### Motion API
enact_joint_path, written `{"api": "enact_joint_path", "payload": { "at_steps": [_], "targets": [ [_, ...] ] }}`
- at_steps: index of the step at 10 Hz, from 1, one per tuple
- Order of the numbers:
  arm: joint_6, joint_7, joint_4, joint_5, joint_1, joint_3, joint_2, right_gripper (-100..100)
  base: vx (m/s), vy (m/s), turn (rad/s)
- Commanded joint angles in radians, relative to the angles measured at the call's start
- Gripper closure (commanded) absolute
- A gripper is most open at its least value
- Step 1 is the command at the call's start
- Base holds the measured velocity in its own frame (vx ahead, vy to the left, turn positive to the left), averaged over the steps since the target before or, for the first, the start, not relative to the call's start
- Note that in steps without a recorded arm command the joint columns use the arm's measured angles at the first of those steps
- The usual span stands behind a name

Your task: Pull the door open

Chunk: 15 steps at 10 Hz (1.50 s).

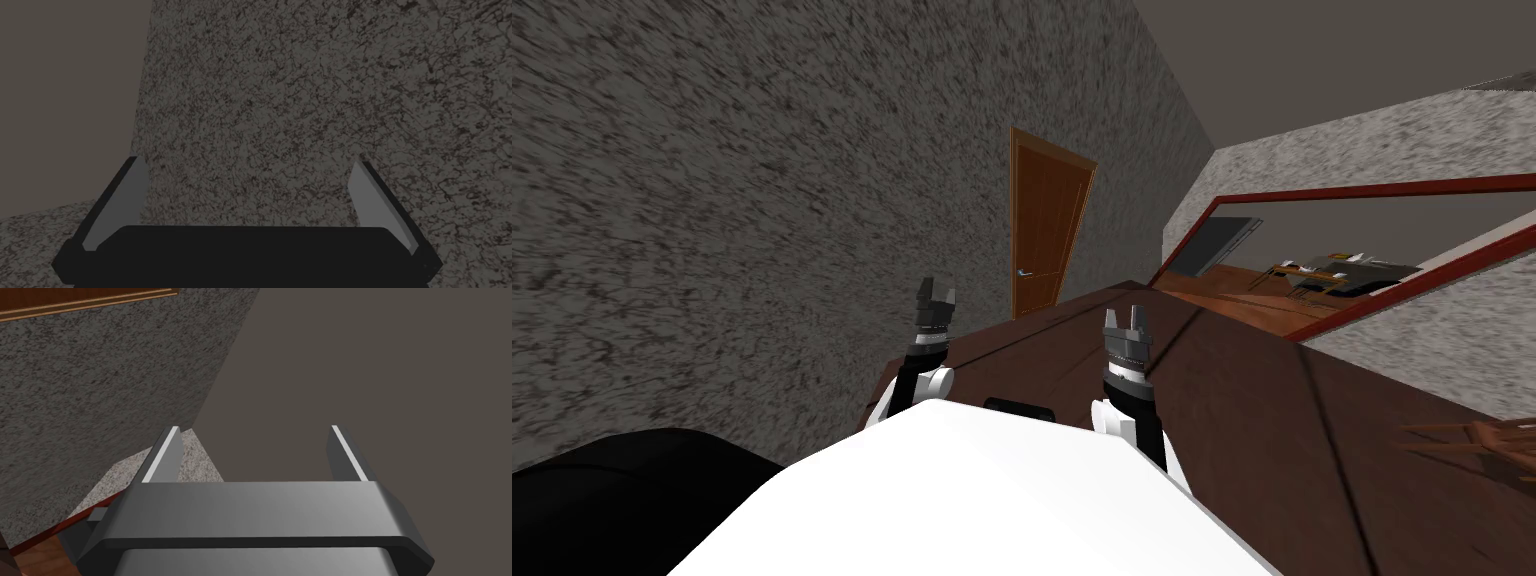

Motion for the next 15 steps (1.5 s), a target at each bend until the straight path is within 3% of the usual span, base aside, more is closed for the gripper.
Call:
{"api": "enact_joint_path", "payload": {
  "at_steps": [1, 15],
  "targets": [
    [-0.005, 0.002, 0.032, -0.005, -0.012, -0.004, -0.01, -100, 0.08, -0.094, 0.158],
    [-0.055, 0.017, 0.32, -0.049, -0.122, -0.038, -0.065, -100, 0.093, -0.009, 0.11]
  ]
}}
